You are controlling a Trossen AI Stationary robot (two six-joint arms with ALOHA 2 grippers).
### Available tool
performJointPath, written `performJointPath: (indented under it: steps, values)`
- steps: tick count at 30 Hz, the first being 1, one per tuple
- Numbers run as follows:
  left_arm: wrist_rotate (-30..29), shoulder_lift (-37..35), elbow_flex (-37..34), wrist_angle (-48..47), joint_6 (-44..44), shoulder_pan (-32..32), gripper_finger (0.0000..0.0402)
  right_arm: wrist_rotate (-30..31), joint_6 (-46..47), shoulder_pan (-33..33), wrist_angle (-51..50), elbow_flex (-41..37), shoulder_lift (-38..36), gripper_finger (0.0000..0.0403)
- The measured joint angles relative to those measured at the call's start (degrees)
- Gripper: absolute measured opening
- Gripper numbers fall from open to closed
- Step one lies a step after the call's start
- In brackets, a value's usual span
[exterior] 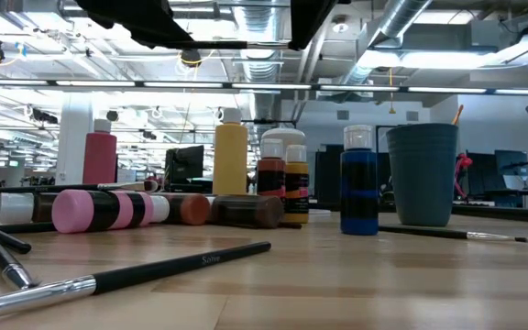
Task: Pick & Place Paint Supplies
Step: Put the black silver paintbrush into the blue cup
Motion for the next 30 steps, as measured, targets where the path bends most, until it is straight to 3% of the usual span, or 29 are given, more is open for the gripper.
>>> performJointPath:
  steps: [19,30]
  values:
    - [-0.03,0.0,-0.02,-0.64,-1.66,0.31,0.0106,0.01,-0.28,0.04,0.02,0.68,0.0,0.0]
    - [3.33,0.0,-0.02,-2.28,-3.78,2.07,0.0025,0.03,-0.92,0.04,0.01,0.68,-0.09,0.0]
